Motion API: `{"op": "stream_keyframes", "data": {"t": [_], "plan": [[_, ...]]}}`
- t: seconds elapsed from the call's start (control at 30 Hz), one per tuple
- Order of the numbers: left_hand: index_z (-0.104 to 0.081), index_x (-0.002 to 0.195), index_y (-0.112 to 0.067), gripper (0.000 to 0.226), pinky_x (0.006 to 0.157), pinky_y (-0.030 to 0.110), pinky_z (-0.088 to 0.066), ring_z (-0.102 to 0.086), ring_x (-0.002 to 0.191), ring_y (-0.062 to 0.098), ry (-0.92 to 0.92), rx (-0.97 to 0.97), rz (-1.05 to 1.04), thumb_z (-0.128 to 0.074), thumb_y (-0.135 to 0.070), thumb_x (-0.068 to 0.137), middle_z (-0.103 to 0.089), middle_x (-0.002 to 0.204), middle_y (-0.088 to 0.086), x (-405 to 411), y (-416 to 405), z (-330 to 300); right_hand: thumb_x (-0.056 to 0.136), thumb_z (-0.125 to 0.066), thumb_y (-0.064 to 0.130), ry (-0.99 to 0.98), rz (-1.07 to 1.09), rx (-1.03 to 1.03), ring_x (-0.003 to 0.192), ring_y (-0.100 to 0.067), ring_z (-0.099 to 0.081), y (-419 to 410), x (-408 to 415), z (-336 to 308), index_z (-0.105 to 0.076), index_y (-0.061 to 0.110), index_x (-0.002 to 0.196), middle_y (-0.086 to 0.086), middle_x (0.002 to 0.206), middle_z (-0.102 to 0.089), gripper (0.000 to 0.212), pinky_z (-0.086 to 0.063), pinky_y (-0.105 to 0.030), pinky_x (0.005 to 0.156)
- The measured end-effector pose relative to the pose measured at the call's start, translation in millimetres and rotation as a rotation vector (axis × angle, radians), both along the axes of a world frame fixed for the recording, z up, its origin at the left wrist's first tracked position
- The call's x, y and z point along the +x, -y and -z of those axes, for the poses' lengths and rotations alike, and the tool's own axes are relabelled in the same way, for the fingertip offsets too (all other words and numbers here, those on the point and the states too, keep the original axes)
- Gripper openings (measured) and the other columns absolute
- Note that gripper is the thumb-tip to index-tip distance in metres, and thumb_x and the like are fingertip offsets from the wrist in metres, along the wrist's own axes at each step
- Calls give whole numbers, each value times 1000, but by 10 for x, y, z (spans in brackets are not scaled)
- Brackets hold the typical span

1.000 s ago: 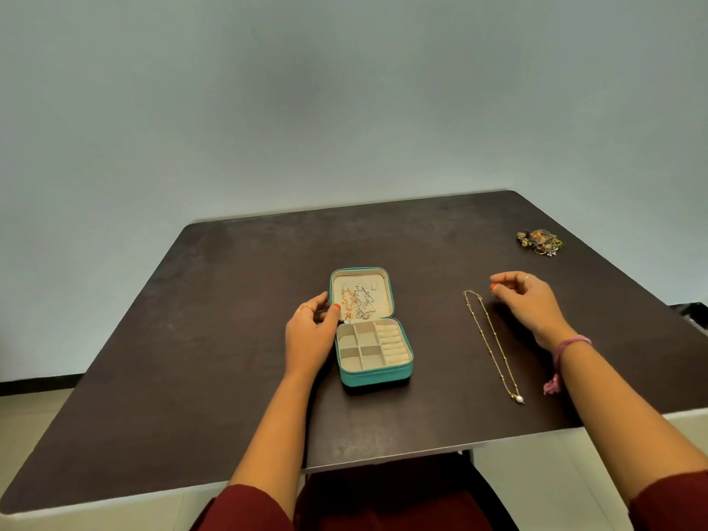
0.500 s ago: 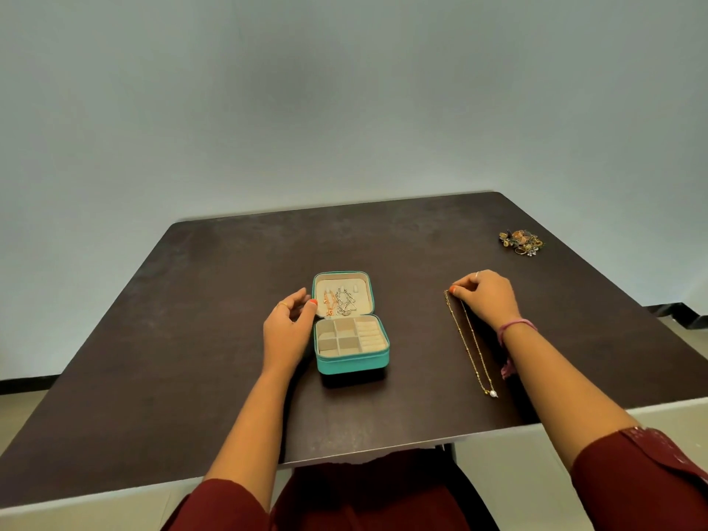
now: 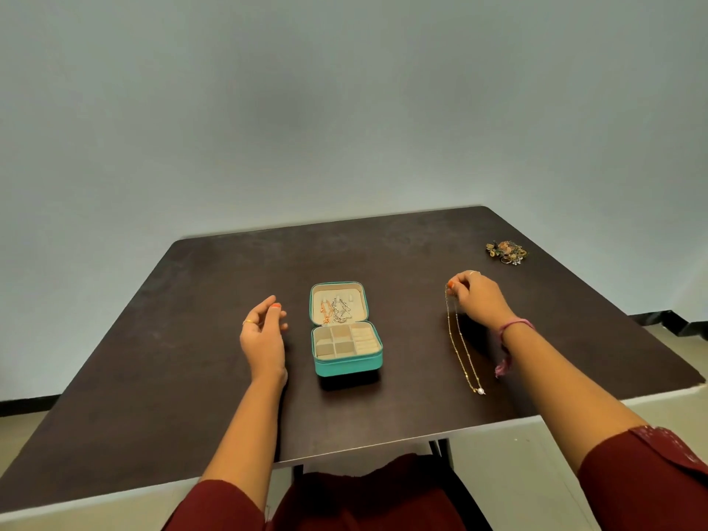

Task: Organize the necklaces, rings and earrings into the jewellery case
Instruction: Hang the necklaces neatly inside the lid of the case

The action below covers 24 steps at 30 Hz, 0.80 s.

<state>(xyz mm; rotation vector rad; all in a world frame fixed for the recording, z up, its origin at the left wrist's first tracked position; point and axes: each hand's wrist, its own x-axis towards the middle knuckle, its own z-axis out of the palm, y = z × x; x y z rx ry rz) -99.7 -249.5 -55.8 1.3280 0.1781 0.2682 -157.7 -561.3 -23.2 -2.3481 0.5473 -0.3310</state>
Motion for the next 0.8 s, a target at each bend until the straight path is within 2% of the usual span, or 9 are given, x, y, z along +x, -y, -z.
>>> {"op": "stream_keyframes", "data": {"t": [0.23,0.37,0.63,0.8], "plan": [[-63,106,-16,16,74,25,-50,-59,78,7,15,-23,1,-54,-9,94,-62,86,-5,-79,-7,-41,97,-49,15,131,-112,-59,85,-14,-61,-105,-254,-455,-61,13,92,1,88,-64,13,-48,-31,86],[-64,110,-14,19,72,24,-50,-59,81,7,3,-14,33,-53,-9,94,-63,89,-6,-100,-11,-57,97,-50,15,205,-172,-20,78,-10,-64,-165,-422,-800,-61,12,92,4,78,-66,13,-50,-30,82],[-66,105,-20,18,74,21,-50,-60,87,7,92,-24,93,-56,-10,94,-65,100,-2,-173,102,-472,97,-52,19,312,-249,70,84,-17,-69,-330,-621,-1307,-61,14,94,-4,82,-70,11,-52,-40,90],[-68,96,-21,20,79,25,-51,-62,87,12,182,-73,276,-55,-6,92,-68,96,0,-350,243,-879,96,-53,19,384,-292,94,81,-16,-71,-466,-721,-1535,-60,22,87,0,83,-68,12,-54,-42,90]]}}
